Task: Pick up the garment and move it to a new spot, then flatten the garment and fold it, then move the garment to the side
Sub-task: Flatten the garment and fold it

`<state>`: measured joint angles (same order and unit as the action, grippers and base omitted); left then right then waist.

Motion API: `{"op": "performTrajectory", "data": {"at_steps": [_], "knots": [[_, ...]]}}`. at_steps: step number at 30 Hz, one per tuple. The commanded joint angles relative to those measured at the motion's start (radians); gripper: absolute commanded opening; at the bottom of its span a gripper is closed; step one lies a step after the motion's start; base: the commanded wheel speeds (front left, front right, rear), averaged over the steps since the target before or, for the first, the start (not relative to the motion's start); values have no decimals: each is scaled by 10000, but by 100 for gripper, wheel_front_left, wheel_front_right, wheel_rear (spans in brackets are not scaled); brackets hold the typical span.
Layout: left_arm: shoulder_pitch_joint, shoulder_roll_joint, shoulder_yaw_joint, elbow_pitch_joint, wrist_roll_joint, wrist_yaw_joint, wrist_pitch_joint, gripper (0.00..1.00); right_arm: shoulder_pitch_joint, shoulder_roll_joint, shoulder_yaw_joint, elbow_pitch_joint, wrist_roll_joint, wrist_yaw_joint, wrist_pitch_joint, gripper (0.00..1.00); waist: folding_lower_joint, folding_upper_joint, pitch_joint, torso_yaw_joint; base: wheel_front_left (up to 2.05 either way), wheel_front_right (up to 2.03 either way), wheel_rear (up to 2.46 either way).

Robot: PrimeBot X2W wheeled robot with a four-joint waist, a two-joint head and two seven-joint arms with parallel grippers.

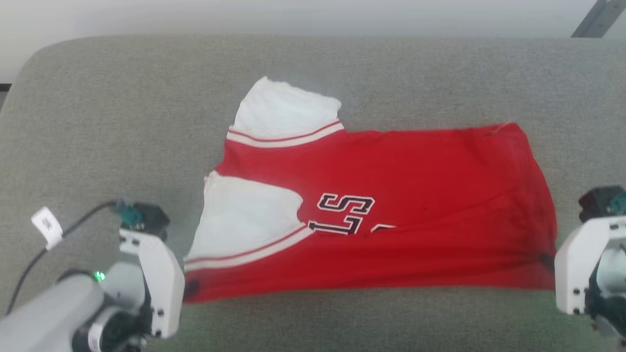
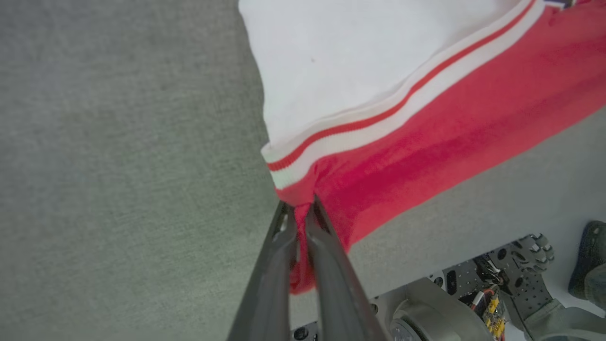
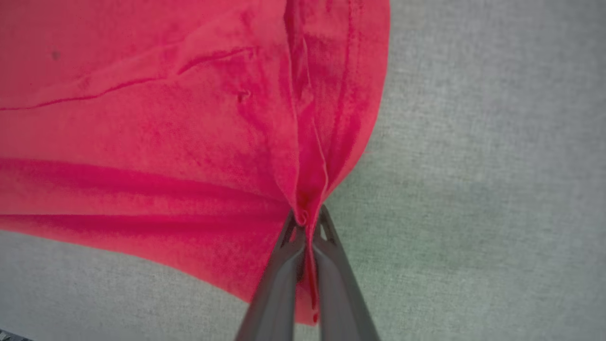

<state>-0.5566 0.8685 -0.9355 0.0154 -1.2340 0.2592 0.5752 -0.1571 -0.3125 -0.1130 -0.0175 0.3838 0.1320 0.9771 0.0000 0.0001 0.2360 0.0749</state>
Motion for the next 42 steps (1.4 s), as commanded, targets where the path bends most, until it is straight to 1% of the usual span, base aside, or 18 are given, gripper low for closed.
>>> {"op": "performTrajectory", "data": {"at_steps": [1,4,7,8,9,10,11,13,16,19,20,23,25,26,31,35,39,42], "knots": [[239,84,-13,-80,-86,152,-56,0,159,-2,-93,-16,30,-25,-30,0,0,-1,14,-29,0,0,0],[585,85,-114,-204,-196,296,-86,0,310,118,-74,104,107,-25,-201,0,0,-1,51,-109,0,0,0],[668,-14,-174,-90,-196,209,-109,0,179,214,-46,321,14,-24,-482,0,0,-1,97,-196,0,0,0],[656,-47,-184,-29,-178,188,-137,31,106,270,-2,399,-34,-24,-578,11,0,-1,102,-227,0,0,0],[620,-82,-170,37,-183,153,-141,49,54,312,26,453,-97,-24,-681,31,0,-1,103,-255,0,0,0],[535,-80,-144,67,-129,112,-175,93,-19,342,75,471,-144,-24,-802,52,0,-1,98,-283,0,0,0],[467,-59,-108,93,-150,116,-166,100,-92,396,89,532,-174,-24,-896,100,0,-1,86,-316,0,0,0],[346,30,-4,33,-214,103,-106,100,-204,384,147,578,-171,-22,-1060,100,0,-1,58,-378,0,0,0],[99,348,173,-216,-132,153,-35,100,-322,339,219,478,-105,-22,-1309,100,0,-1,17,-492,0,0,0],[-305,818,378,-606,27,286,168,100,-413,361,171,243,-139,-21,-1651,100,0,-1,12,-650,0,0,0],[-305,818,378,-606,27,286,168,100,-413,361,171,243,-139,-21,-1651,100,0,-1,12,-650,0,0,0],[-1050,1209,726,-1024,322,245,318,100,-657,598,-31,-352,-229,-21,-2518,100,0,-1,89,-919,0,0,0],[-1452,1179,897,-971,417,138,343,100,-828,881,-183,-672,-396,-21,-3326,100,0,-1,177,-1116,0,0,0],[-1452,1179,897,-971,417,138,343,100,-828,881,-183,-672,-396,-21,-3326,100,0,-1,177,-1116,0,0,0],[-2521,901,1046,-185,743,-402,440,100,-1296,1703,-345,-1102,-868,-18,-5891,100,0,-1,493,-1763,0,0,0],[-3386,629,1101,964,1095,-1010,357,100,-1514,2144,-10,-1226,-1343,-16,-7732,100,0,-1,852,-2393,0,0,0],[-4243,408,1159,2240,1465,-1678,197,100,-1617,2385,325,-1126,-1663,-16,-9087,100,0,-1,1274,-2976,0,0,0],[-4830,285,1216,3196,1708,-2150,-59,100,-1630,2518,543,-988,-1602,-16,-9730,100,0,-1,1596,-3338,0,0,0]]}}
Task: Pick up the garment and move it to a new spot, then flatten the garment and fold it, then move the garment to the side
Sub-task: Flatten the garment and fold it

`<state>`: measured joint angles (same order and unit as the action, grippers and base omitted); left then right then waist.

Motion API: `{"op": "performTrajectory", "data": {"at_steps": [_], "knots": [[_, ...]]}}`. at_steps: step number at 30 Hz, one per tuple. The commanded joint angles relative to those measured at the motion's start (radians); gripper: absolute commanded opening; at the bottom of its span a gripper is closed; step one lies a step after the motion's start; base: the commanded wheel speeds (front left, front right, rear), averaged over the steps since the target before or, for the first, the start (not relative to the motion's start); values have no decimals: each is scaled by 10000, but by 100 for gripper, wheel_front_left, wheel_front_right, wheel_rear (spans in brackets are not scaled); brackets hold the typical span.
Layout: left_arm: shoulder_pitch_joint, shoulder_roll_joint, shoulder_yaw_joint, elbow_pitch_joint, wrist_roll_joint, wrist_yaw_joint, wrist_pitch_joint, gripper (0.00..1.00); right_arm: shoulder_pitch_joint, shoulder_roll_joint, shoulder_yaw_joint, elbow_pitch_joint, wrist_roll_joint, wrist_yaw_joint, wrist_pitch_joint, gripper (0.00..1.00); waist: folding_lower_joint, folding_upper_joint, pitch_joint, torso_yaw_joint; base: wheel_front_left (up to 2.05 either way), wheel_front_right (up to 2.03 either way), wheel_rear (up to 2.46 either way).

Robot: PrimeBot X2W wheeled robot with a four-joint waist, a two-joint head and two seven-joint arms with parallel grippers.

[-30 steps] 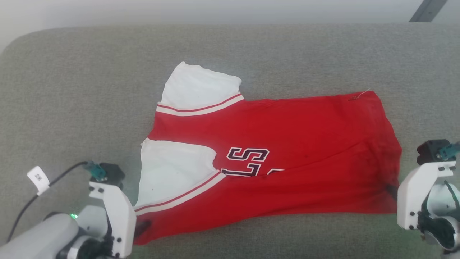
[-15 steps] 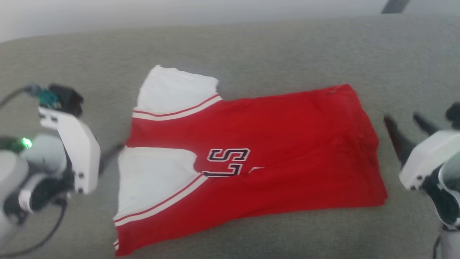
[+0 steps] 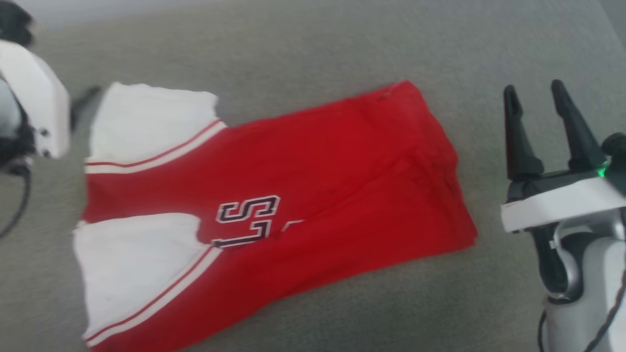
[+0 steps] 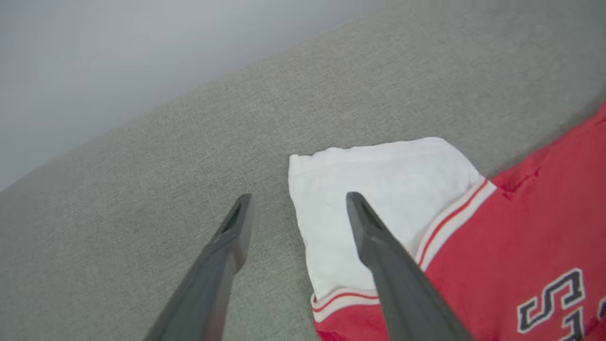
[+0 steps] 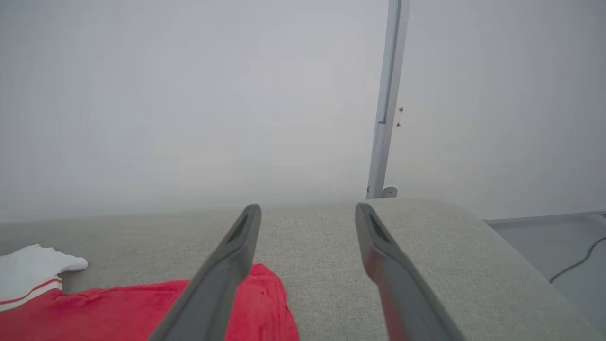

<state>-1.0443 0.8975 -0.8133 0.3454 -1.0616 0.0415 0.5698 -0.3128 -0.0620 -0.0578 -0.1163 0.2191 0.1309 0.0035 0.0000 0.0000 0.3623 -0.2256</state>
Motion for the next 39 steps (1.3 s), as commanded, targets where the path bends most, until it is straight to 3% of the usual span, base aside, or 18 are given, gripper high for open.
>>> {"op": "performTrajectory", "data": {"at_steps": [1,8,14,17,18,19,29,39], "knots": [[-107,-82,17,186,20,-91,-45,100,-54,45,73,67,23,-5,-104,100,0,0,428,-431,0,0,0],[-987,-523,7,1958,-84,-499,447,100,-72,127,363,457,117,-5,-519,100,0,0,994,-793,0,0,0],[-1182,-891,-309,2984,-309,-89,1806,100,-241,125,381,656,294,-5,-635,100,0,0,1229,-756,0,0,0],[-1139,-1083,-428,3241,-250,-11,1994,100,-345,127,464,721,328,-5,-482,100,0,0,1320,-716,0,0,0],[-1090,-1156,-468,3337,-280,-18,2060,46,-383,130,536,768,367,-5,-382,100,0,0,1341,-699,0,0,0],[-1040,-1221,-511,3424,-296,-39,2096,0,-431,127,592,769,389,-5,-303,100,0,0,1360,-679,0,0,0],[-1335,-1817,-529,3685,-254,-452,1679,0,-1912,88,1066,1695,229,-5,1710,100,0,0,1408,-314,0,0,0],[-2031,-2749,-603,4128,-143,-799,1274,0,-4380,-585,1618,5190,417,-5,3874,100,0,0,1543,519,0,0,0]]}}
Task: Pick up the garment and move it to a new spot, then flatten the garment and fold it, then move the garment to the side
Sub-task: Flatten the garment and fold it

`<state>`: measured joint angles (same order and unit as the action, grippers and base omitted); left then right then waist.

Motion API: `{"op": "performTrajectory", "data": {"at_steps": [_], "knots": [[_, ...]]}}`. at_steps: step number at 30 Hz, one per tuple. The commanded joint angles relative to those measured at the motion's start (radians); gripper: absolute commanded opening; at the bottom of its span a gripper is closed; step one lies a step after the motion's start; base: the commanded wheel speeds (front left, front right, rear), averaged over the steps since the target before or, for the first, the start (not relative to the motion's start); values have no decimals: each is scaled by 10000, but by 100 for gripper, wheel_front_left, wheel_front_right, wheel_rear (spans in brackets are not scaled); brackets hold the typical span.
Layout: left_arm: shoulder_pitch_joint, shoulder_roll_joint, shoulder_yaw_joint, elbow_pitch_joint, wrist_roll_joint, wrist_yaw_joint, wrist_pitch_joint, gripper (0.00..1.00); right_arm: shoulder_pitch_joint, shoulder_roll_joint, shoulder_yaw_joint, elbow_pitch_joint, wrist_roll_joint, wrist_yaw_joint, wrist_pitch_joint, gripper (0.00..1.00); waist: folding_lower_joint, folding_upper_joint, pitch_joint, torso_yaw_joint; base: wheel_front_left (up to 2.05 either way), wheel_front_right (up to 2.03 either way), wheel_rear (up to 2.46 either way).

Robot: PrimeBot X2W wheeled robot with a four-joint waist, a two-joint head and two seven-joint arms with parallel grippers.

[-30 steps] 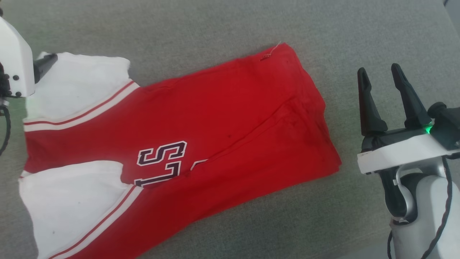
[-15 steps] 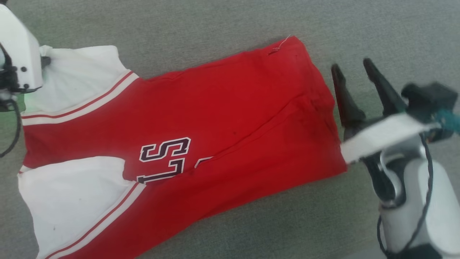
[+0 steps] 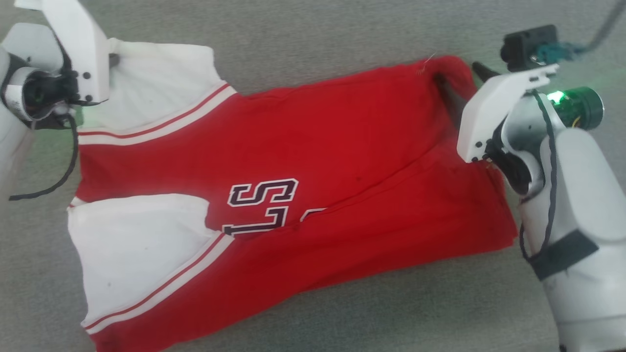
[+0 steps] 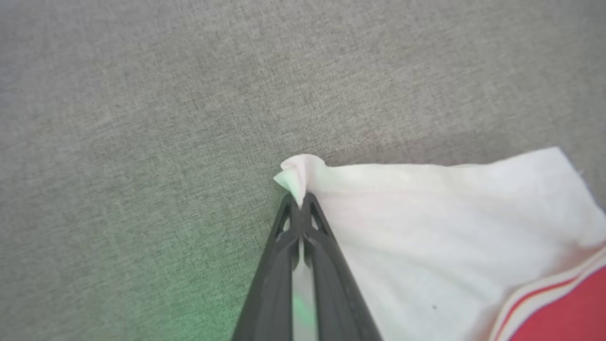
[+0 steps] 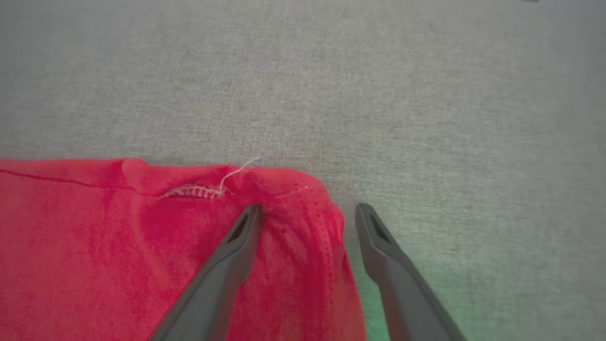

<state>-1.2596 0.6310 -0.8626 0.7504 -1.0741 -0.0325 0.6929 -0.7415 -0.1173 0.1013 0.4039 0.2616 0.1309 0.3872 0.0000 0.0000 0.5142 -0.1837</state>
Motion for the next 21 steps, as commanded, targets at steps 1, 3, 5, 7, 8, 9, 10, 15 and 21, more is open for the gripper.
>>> {"op": "performTrajectory", "data": {"at_steps": [1,3,5,7,8,9,10,15,21], "knots": [[86,-135,-121,142,0,-100,-14,0,-251,-102,122,359,62,-5,305,100,0,0,27,166,0,0,0],[33,-233,-130,268,21,-176,-128,0,-503,-147,308,987,384,-3,875,100,0,0,24,266,0,0,0],[9,-328,-119,396,9,-254,-230,0,-658,-142,593,1480,707,-2,1509,100,0,0,10,336,0,0,0],[-16,-394,-106,520,-2,-338,-373,0,-814,-200,753,1867,1043,0,2069,0,0,0,6,406,0,0,0],[-23,-464,-111,651,6,-412,-501,0,-960,-364,850,2062,1056,-3,2406,0,0,0,-11,464,0,0,0],[-32,-500,-118,713,20,-450,-582,0,-1035,-403,796,2103,1117,-3,2485,0,0,0,-26,489,0,0,0],[-37,-532,-119,781,23,-486,-655,0,-1095,-421,749,2152,1144,-8,2591,0,0,0,-47,511,0,0,0],[-171,-613,-111,1079,32,-640,-915,0,-1308,-394,478,2172,1180,-9,3100,0,0,0,-245,585,0,0,0],[-408,-798,-114,1252,-12,-783,-1168,0,-1510,-401,9,1927,906,-11,3077,0,0,0,-597,732,0,0,0]]}}
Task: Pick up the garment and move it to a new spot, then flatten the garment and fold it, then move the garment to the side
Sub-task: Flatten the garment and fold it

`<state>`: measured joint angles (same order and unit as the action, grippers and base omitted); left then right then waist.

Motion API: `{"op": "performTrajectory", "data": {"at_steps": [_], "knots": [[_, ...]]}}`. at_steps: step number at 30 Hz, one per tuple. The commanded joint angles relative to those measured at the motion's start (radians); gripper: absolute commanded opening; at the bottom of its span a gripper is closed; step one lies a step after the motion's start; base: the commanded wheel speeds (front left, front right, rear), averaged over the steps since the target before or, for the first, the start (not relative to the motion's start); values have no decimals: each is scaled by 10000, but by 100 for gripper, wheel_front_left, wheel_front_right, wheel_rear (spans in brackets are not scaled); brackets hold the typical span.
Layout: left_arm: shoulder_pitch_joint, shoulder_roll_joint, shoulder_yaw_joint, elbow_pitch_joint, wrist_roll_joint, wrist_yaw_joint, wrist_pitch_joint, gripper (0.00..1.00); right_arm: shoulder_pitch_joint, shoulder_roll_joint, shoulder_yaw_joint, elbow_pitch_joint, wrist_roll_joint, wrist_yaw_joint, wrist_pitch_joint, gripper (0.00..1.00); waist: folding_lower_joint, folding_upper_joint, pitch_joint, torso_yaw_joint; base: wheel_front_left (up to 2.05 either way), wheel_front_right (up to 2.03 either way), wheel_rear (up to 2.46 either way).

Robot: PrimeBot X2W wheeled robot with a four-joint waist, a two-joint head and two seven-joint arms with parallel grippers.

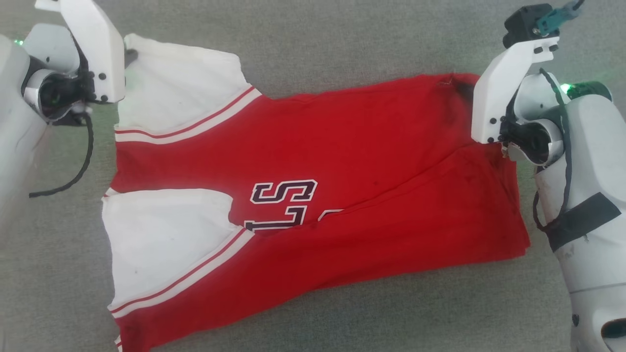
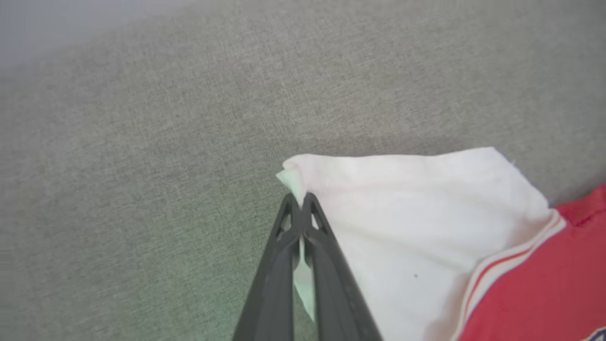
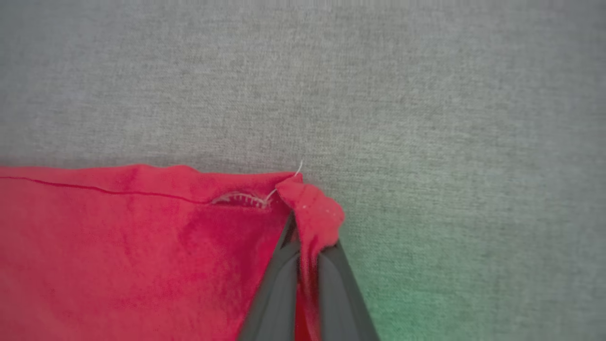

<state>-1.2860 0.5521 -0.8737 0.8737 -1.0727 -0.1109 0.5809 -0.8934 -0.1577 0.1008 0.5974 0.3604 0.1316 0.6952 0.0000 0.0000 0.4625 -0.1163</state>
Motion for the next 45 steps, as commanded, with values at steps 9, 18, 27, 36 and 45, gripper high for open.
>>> {"op": "performTrajectory", "data": {"at_steps": [9,18,27,36,45], "knots": [[8,-37,-122,-185,-288,-3,600,0,635,-331,172,-1183,109,-17,199,0,0,0,-861,442,0,0,0],[1165,695,-220,-2491,-587,891,1369,0,2144,-1175,261,-3114,711,-17,807,0,0,0,-1609,859,0,0,0],[3996,2658,-379,-7883,-1134,3152,1943,0,4613,-1768,-324,-5044,1171,-17,1701,0,0,0,-2086,1244,0,0,0],[6192,3341,-588,-9627,-1565,4401,1323,0,6083,-1305,-713,-5138,1054,-17,1901,0,0,0,-2089,1256,0,0,0],[6778,2680,-495,-8109,-1631,3629,85,89,5487,-1021,-431,-3943,709,-16,1073,100,0,0,-2412,1125,0,0,0]]}}
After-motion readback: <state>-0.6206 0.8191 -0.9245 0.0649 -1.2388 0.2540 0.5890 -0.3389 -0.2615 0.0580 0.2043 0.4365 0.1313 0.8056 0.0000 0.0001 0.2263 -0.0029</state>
